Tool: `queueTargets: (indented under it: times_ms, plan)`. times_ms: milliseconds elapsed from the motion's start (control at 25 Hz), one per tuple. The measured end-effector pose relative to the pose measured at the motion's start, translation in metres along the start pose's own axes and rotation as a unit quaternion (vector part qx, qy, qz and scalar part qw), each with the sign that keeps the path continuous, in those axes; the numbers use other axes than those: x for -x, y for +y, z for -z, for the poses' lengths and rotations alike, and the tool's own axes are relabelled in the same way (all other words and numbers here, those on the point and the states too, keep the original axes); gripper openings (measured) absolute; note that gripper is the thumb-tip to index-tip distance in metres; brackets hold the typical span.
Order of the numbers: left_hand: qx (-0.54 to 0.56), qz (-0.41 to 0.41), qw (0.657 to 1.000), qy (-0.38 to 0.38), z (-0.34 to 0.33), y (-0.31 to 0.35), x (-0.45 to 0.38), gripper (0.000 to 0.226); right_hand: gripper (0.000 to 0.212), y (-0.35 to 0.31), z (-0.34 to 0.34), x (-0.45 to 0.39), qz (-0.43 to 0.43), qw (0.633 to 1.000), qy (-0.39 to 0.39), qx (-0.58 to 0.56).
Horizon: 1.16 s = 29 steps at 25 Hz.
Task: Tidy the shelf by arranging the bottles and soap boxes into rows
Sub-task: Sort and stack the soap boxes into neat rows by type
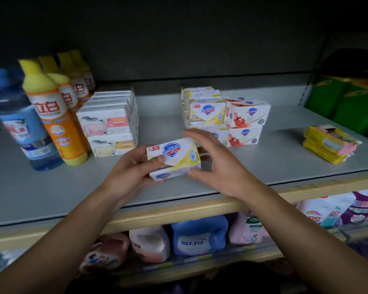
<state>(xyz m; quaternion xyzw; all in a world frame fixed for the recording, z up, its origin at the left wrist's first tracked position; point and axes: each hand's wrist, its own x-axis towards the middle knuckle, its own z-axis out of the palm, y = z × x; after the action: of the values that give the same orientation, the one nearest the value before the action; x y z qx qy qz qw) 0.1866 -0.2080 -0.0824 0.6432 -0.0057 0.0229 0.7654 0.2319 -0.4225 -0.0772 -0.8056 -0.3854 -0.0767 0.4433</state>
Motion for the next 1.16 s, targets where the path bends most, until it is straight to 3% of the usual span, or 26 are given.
queueTargets:
  times_ms: [80,200,400,520,640,720,800,880,1000,1080,1160]
  plan:
    - [0.037,0.056,0.998,0.02,0.017,0.005,0.007,0.036,0.06,-0.011,-0.015,-0.012,-0.032,0.998,-0.01,-0.053]
    - [0.072,0.12,0.99,0.027,0.039,0.015,0.011,0.057,0.033,-0.02,-0.039,-0.026,-0.134,0.983,0.014,-0.129]
    - [-0.011,0.186,0.981,0.045,0.05,0.022,0.004,0.07,0.052,-0.026,-0.059,-0.046,-0.326,0.913,-0.009,-0.245]
    - [-0.016,0.212,0.976,0.048,0.052,0.022,-0.002,0.068,0.048,-0.023,-0.058,-0.048,-0.355,0.897,-0.034,-0.263]
    - [0.05,0.202,0.977,0.044,0.057,0.02,-0.003,0.062,0.024,-0.016,-0.061,-0.047,-0.254,0.939,0.025,-0.231]
    - [0.105,0.18,0.976,0.065,0.057,0.015,-0.003,0.054,0.045,-0.02,-0.061,-0.045,-0.107,0.986,0.06,-0.111]
    - [0.137,0.139,0.976,0.101,0.055,0.009,-0.005,0.037,0.067,-0.022,-0.064,-0.041,0.026,0.997,0.055,-0.049]
    - [0.167,0.107,0.973,0.12,0.055,0.006,-0.004,0.027,0.069,-0.03,-0.077,-0.037,0.045,0.992,0.068,-0.096]
    - [0.217,0.067,0.97,0.081,0.059,0.004,-0.001,0.03,0.059,-0.044,-0.096,-0.04,-0.031,0.968,0.146,-0.201]
    - [0.258,0.053,0.964,0.04,0.06,0.005,0.001,0.042,0.052,-0.046,-0.101,-0.039,0.014,0.979,0.151,-0.137]
    - [0.302,0.048,0.952,-0.003,0.06,0.008,0.003,0.052,0.046,-0.044,-0.107,-0.035,0.147,0.982,0.119,0.027]
